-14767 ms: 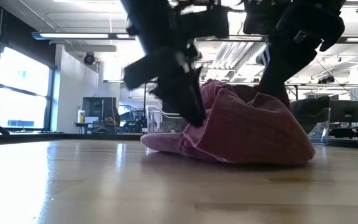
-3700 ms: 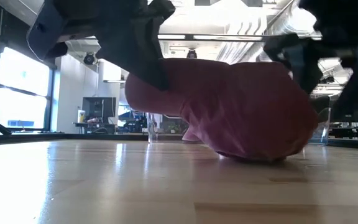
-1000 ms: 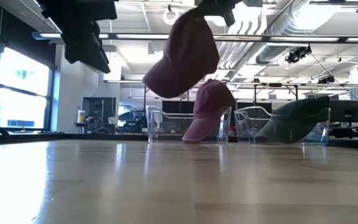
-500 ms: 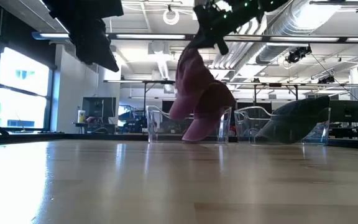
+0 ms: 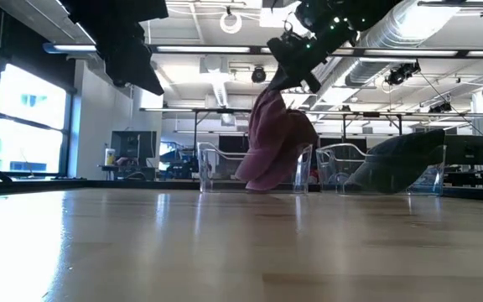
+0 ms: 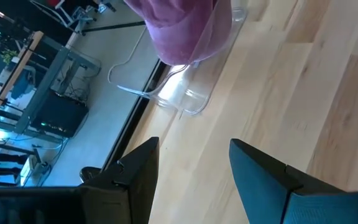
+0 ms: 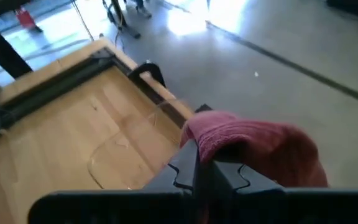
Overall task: Pick & Place hat
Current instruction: Put the red cap into the left transparent bin
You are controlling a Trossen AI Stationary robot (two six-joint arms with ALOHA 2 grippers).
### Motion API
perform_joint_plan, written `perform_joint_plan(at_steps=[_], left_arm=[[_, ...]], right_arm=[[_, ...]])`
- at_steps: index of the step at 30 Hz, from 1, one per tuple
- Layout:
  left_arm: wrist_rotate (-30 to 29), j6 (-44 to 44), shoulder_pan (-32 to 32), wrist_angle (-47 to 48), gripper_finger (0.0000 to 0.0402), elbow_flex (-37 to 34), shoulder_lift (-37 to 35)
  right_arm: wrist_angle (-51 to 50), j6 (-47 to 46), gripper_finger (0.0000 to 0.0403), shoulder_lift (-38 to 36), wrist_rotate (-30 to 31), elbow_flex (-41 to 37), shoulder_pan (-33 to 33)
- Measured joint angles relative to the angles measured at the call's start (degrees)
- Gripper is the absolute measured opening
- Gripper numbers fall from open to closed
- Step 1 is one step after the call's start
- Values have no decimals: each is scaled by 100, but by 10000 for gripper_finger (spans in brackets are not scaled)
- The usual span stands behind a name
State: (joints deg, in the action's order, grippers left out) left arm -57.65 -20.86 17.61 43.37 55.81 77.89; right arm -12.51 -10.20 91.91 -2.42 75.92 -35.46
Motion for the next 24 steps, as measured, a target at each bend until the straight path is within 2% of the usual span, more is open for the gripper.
perform_joint_plan(at_steps=[6,11,14,16,18,20,24], left_arm=[[24,0,0,-2,188,0,0],[110,2,0,-7,188,0,0],[118,0,0,-10,188,0,0],[125,0,0,-15,188,0,0],[116,0,0,-32,188,0,0],[116,0,0,-35,188,0,0],[113,0,0,-50,188,0,0]], right_arm=[[-54,343,30,124,-29,0,-31],[-360,453,103,-49,406,100,-70],[-985,470,151,-182,992,476,-57],[-1424,468,177,-188,1175,772,-6],[-1739,478,197,-181,1039,956,89],[-1670,596,205,-181,568,992,241],[-1332,671,183,-100,-110,946,594]])
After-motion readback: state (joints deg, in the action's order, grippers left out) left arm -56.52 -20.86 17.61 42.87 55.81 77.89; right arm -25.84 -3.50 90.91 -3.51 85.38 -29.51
